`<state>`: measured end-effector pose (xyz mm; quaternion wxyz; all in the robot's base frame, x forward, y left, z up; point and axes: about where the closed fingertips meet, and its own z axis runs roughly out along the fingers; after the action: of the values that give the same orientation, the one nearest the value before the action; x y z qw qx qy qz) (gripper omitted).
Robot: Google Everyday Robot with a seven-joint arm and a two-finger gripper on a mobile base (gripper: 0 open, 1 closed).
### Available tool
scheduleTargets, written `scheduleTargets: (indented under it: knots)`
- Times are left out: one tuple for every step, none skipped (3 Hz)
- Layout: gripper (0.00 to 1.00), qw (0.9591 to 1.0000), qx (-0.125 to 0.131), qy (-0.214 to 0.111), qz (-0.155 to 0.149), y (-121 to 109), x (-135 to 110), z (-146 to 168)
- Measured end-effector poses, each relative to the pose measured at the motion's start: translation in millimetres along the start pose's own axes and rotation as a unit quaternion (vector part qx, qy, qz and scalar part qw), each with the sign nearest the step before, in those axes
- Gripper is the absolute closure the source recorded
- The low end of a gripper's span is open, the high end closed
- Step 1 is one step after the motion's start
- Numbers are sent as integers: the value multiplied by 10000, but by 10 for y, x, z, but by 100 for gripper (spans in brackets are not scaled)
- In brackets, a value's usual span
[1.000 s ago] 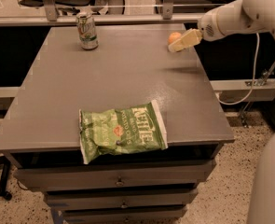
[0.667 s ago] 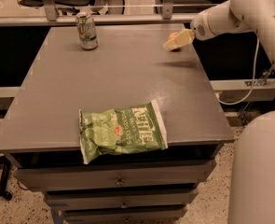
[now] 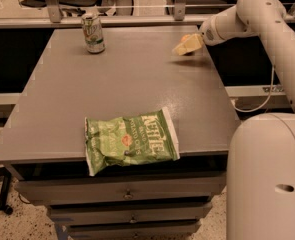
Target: Move orange near green jalapeno chip bag
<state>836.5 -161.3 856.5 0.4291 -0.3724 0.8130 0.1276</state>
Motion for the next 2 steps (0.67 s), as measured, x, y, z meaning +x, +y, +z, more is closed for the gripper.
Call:
scheduleTargets:
  knots:
    - [18, 9999, -83, 46, 110, -3, 59, 79]
    - [42, 9997, -170, 13, 166, 6, 30, 88]
